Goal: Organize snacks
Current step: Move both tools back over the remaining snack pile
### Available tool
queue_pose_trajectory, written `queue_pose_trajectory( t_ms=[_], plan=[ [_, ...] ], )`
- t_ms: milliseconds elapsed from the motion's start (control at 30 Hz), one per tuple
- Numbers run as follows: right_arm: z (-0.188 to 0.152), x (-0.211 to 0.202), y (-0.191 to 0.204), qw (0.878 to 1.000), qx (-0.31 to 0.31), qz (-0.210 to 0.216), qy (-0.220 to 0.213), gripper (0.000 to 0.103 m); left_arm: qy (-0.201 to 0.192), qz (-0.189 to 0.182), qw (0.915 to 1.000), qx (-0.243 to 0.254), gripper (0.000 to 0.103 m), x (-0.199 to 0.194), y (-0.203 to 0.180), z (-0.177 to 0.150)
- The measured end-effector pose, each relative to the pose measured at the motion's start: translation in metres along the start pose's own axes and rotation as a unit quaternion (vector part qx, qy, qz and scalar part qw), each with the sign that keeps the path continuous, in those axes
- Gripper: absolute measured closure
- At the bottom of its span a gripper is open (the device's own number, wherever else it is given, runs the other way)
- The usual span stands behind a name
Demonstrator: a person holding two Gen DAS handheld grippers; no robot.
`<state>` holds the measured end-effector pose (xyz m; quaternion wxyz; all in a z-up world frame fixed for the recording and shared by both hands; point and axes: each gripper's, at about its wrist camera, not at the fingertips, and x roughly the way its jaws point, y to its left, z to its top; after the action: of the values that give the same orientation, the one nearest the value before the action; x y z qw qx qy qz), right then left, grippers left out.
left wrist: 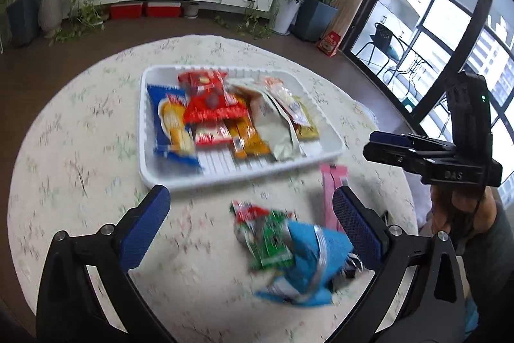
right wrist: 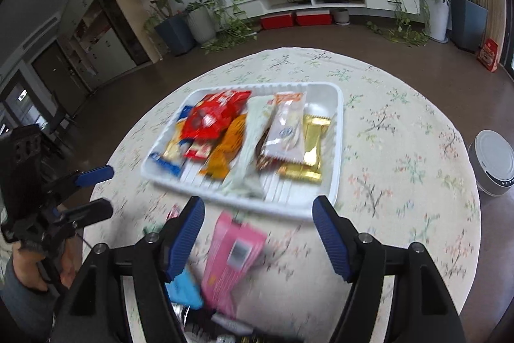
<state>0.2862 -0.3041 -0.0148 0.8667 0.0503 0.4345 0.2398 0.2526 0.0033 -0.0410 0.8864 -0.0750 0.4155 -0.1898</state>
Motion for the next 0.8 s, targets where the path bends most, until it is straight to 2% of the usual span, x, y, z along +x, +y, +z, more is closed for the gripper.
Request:
queue_pose_trajectory(
  t_ms=[167, 267, 367, 433, 500, 633, 767, 800],
  plan=[
    [-0.042, -0.024, 0.021, 0.999, -0.039, 0.015, 0.005, 0.030, 0.019, -0.021, 0.9990, 0.033, 0.001, -0.009, -0.026, -0.041],
    [-0.063, -0.030, 0.043, 0.995, -0.098, 0.011, 0.015, 0.030, 0.040, -0.025, 0.9966, 0.067, 0.001, -0.003, -0.046, -0.060],
    [-0.084, -0.030, 0.068, 0.981, -0.191, -0.007, 0.031, 0.030, 0.051, -0.026, 0.9940, 0.093, 0.001, 0.003, -0.059, -0.067],
    [-0.093, -0.029, 0.081, 0.967, -0.250, -0.016, 0.041, 0.030, 0.056, -0.031, 0.9919, 0.110, 0.001, 0.005, -0.067, -0.068],
    [-0.100, -0.028, 0.088, 0.955, -0.293, -0.010, 0.050, 0.030, 0.072, -0.029, 0.9891, 0.125, 0.002, 0.012, -0.073, -0.069],
    [-0.101, -0.016, 0.086, 0.939, -0.334, -0.017, 0.075, 0.031, 0.100, -0.025, 0.9853, 0.137, 0.016, 0.027, -0.076, -0.068],
    [-0.101, 0.002, 0.077, 0.933, -0.343, -0.020, 0.109, 0.035, 0.119, -0.022, 0.9831, 0.138, 0.030, 0.041, -0.073, -0.068],
    [-0.100, 0.006, 0.075, 0.932, -0.344, -0.020, 0.115, 0.035, 0.123, -0.023, 0.9824, 0.139, 0.031, 0.043, -0.074, -0.068]
  ],
)
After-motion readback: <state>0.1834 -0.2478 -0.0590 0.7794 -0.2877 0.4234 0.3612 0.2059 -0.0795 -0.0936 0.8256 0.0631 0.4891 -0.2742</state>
